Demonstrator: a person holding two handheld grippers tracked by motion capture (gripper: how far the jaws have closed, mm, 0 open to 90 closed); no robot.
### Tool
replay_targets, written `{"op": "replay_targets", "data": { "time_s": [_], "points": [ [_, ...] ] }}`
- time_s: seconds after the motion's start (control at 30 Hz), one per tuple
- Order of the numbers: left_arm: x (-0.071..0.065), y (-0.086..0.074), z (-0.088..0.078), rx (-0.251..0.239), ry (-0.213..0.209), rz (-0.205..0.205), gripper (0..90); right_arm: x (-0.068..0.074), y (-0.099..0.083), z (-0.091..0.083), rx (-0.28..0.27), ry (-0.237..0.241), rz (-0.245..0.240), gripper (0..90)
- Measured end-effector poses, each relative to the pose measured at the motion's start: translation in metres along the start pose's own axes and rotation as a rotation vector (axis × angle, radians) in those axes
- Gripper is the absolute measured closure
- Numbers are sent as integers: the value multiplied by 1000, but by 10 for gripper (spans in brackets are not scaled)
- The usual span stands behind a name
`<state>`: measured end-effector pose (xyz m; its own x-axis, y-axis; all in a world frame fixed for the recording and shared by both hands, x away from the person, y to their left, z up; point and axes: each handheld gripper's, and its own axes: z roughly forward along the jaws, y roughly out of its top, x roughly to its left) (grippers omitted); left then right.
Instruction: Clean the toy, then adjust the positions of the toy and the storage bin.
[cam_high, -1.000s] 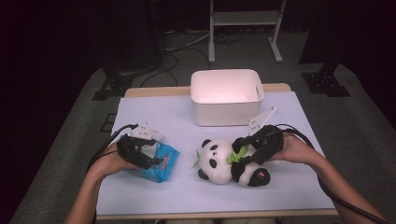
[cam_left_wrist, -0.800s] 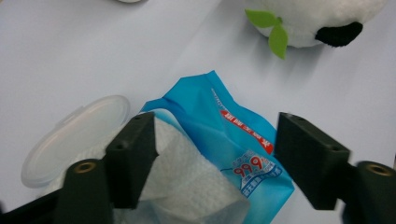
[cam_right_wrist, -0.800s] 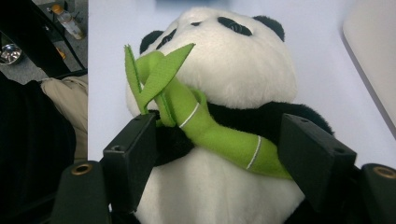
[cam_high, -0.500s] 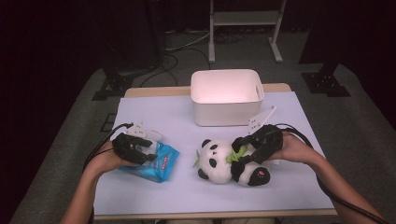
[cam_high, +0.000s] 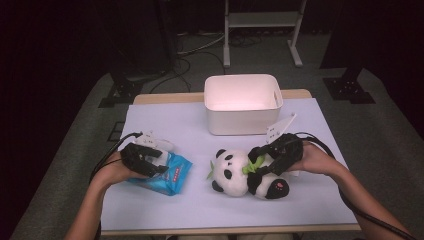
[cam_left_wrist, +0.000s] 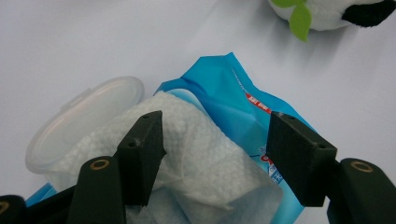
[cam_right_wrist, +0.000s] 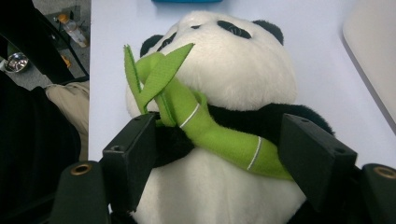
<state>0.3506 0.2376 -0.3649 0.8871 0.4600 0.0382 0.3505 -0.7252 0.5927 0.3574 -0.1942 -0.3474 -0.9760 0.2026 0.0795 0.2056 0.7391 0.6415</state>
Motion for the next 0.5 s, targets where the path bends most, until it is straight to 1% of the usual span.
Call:
{"op": "replay_targets", "data": {
  "time_s": [0.03,0.1,0.2,0.3,0.43,0.5],
  "points": [
    [0,0,0,6,-2,9,362,0,0,0,-2,-1,-1,269],
    [0,0,0,8,-2,5,363,1,-1,0,-6,-1,10,264],
    [1,1,0,10,-3,6,363,1,0,0,-2,-2,-3,262],
    [2,1,-1,15,-3,15,373,1,1,0,8,-3,2,262],
    [3,-2,0,19,-1,16,437,0,0,0,2,-1,2,262],
    [2,-3,1,24,1,29,493,0,1,0,3,-1,2,261]
  ]
}}
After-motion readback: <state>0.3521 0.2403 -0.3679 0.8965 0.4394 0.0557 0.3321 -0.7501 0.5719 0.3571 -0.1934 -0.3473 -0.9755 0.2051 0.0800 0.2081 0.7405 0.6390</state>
